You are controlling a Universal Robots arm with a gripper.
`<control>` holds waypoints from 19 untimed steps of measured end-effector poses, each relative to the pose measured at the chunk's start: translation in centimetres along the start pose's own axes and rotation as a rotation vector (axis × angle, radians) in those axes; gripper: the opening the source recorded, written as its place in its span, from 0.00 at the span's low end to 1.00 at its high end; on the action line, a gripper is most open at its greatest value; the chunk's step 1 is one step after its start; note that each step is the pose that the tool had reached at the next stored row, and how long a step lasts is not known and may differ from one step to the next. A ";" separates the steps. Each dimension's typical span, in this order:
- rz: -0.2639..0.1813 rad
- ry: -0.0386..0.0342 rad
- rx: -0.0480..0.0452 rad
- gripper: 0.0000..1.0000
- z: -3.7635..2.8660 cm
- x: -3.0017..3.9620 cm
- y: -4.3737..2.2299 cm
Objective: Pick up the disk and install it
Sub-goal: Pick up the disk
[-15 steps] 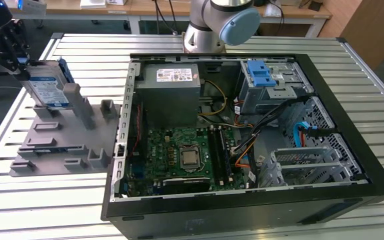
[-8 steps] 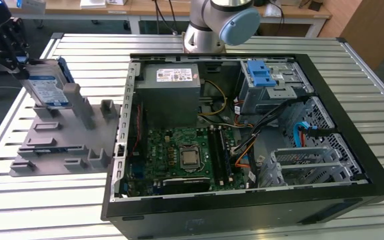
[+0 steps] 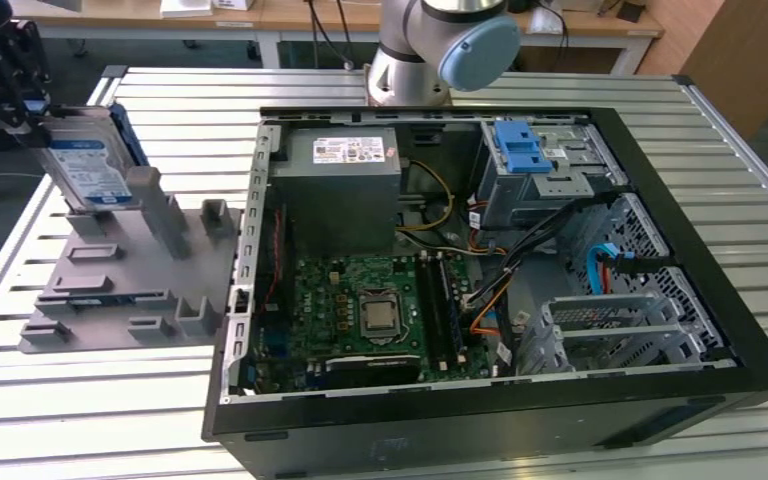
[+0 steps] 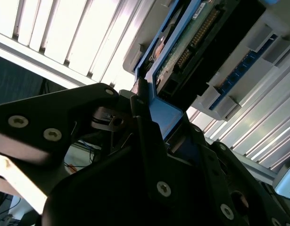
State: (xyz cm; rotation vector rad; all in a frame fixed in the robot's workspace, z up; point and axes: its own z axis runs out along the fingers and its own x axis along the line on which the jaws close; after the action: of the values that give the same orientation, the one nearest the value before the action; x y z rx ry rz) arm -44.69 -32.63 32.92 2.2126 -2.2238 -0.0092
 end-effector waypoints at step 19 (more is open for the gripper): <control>0.000 0.0000 0.0000 0.36 -3.94 -0.04 0.03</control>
State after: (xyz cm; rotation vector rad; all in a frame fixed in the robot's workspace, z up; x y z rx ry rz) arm -44.69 -32.59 36.86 2.2126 -2.2238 -0.0092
